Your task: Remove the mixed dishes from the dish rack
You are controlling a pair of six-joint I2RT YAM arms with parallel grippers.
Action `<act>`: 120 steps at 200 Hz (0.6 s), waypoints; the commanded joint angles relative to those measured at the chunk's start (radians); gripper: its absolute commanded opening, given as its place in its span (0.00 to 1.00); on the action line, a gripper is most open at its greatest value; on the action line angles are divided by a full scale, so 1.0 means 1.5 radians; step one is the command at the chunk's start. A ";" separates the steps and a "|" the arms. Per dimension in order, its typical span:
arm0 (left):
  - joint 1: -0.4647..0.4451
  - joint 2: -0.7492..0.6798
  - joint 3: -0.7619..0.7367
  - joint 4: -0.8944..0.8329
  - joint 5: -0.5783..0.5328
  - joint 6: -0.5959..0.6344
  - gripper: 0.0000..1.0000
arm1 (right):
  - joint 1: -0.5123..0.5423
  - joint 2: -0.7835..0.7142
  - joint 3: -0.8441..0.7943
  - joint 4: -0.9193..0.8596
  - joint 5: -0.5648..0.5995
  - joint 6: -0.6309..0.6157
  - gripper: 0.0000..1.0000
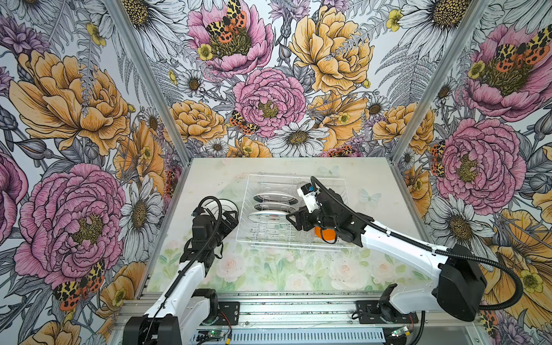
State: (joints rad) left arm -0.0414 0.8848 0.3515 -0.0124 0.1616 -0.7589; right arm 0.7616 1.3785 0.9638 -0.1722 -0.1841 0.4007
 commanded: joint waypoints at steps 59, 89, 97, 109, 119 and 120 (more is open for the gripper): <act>-0.045 -0.160 0.042 -0.116 0.007 0.054 0.99 | 0.049 0.072 0.085 -0.058 0.072 -0.115 0.60; -0.048 -0.191 0.041 -0.134 0.001 0.061 0.99 | 0.063 0.100 0.117 -0.109 0.099 -0.160 0.55; -0.048 -0.196 0.039 -0.134 -0.002 0.060 0.99 | 0.066 0.106 0.125 -0.119 0.103 -0.170 0.54; -0.049 -0.199 0.039 -0.134 -0.001 0.057 0.99 | 0.069 0.114 0.136 -0.131 0.104 -0.181 0.49; -0.049 -0.197 0.041 -0.133 0.003 0.057 0.99 | 0.071 0.120 0.144 -0.140 0.105 -0.188 0.47; -0.049 -0.197 0.041 -0.133 0.004 0.057 0.99 | 0.071 0.120 0.145 -0.141 0.105 -0.189 0.47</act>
State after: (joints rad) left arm -0.1074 0.5964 0.3882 -0.1909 0.1513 -0.6960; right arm 0.8528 1.5295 1.1313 -0.3168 -0.0502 0.1780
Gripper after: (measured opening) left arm 0.986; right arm 0.493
